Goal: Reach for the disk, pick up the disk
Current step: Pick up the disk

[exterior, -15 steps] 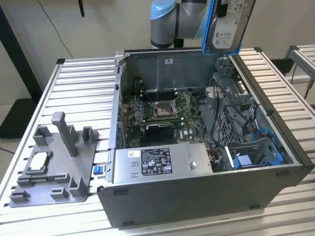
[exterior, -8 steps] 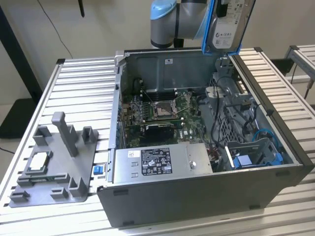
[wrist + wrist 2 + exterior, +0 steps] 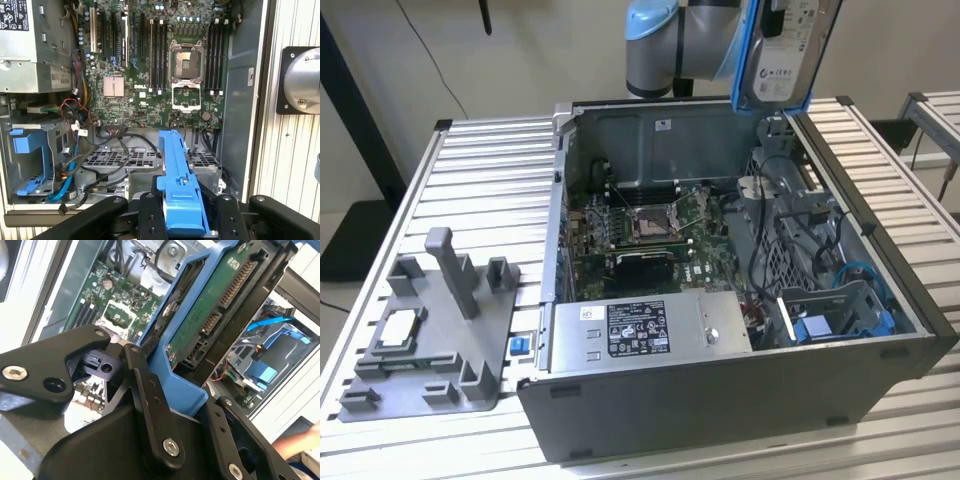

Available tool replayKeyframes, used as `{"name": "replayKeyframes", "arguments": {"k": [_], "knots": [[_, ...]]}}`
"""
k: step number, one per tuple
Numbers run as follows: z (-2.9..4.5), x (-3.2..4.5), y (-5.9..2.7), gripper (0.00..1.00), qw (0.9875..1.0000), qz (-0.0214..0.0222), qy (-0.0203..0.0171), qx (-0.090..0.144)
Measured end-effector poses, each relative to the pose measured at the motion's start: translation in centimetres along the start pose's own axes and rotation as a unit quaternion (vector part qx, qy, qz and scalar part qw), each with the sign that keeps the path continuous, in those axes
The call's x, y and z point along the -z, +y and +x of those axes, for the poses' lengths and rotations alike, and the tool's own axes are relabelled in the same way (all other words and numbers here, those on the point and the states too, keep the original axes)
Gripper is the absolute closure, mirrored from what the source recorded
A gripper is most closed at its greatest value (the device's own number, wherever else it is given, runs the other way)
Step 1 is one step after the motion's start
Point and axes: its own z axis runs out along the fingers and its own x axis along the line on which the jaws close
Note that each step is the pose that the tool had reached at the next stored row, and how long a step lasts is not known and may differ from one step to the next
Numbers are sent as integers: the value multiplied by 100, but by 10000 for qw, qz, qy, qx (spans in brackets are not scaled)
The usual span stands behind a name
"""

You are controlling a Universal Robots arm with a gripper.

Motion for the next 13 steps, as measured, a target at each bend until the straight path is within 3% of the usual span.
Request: {"name": "replayKeyframes", "arguments": {"k": [13], "knots": [[276, 14, -4, 100, 10000, -5, 0, 0]]}}
